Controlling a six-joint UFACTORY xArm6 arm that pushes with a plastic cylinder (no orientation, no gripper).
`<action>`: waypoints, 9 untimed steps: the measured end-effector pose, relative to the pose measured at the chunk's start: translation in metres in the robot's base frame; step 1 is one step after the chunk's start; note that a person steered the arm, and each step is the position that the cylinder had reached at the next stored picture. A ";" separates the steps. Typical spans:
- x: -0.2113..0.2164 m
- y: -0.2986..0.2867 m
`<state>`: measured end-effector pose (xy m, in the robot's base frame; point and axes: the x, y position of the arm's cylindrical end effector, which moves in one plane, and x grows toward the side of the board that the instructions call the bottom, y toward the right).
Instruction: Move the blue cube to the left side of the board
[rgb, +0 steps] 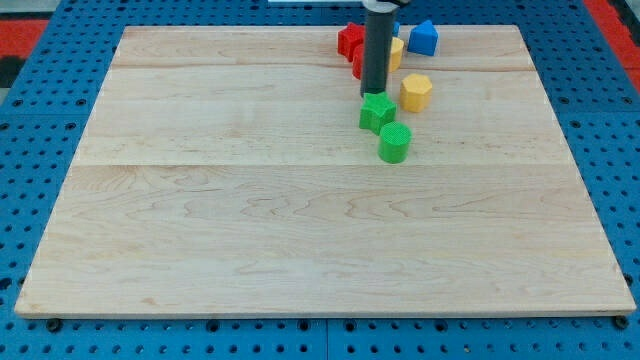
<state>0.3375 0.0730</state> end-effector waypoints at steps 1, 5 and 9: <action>0.028 0.016; -0.074 0.101; -0.123 0.002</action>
<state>0.2140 0.0754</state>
